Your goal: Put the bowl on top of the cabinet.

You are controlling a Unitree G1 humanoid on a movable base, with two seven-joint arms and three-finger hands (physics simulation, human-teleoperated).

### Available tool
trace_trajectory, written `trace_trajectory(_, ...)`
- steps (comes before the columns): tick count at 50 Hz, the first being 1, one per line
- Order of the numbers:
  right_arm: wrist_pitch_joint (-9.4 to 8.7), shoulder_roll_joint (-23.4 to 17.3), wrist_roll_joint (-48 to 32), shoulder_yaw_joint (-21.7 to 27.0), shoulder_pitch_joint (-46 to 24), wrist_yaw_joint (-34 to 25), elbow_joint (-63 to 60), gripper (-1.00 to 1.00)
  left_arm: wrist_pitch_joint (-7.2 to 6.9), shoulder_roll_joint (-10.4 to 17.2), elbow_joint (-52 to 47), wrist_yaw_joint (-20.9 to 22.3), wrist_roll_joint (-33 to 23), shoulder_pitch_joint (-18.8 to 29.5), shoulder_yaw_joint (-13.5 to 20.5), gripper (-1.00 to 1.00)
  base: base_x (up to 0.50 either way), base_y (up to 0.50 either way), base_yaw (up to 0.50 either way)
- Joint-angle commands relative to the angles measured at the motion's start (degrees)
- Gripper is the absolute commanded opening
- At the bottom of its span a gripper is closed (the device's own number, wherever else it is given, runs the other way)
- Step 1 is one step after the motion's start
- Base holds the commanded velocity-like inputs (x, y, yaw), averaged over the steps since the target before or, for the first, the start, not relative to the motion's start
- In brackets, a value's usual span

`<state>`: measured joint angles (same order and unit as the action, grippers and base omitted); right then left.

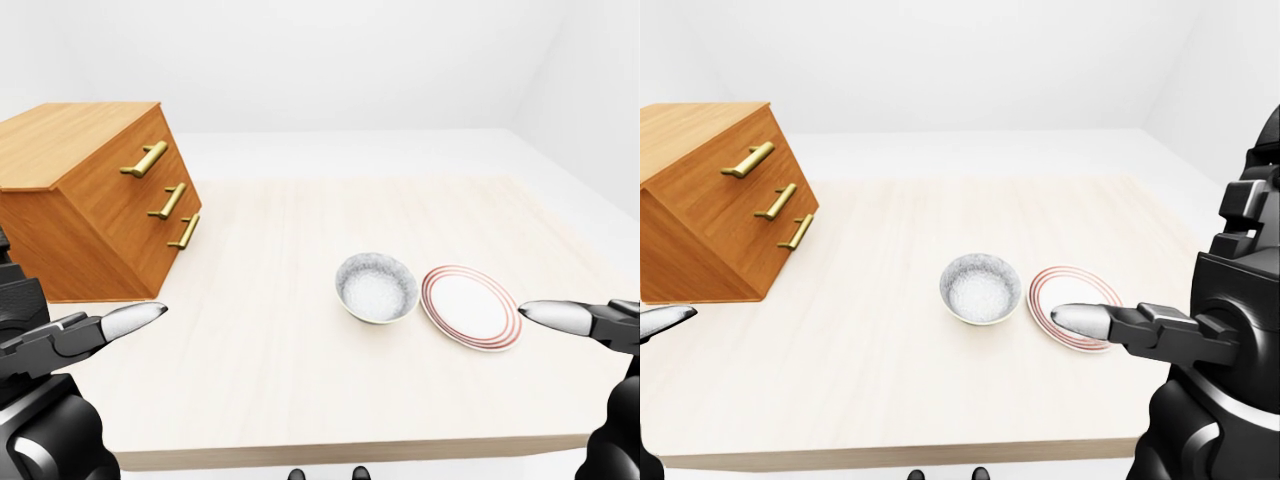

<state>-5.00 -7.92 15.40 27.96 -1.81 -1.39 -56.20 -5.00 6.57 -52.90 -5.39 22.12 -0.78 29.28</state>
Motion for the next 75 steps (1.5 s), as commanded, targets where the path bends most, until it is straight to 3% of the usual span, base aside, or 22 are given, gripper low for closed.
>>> trace_trajectory(1, 0.00, 0.33, -0.49, -0.39, 0.29, -0.23, 0.03, 1.00, 0.00, -0.05, -0.02, -0.06, -0.09, -0.03, -0.07, 1.00, 0.30, 0.00, 0.00)
trace_trajectory(13, 0.00, 0.82, -2.44, -1.57, 0.96, -0.55, 0.57, 1.00, 0.00, -0.23, 0.13, 0.06, -0.35, -0.19, -0.21, 1.00, 0.03, 0.02, 0.00)
trace_trajectory(75, 0.00, 1.85, -5.61, -4.09, 1.28, -2.12, 2.04, 1.00, 0.00, -0.68, 1.08, 0.59, -1.40, -0.43, -0.99, 1.00, 0.04, 0.47, 0.00)
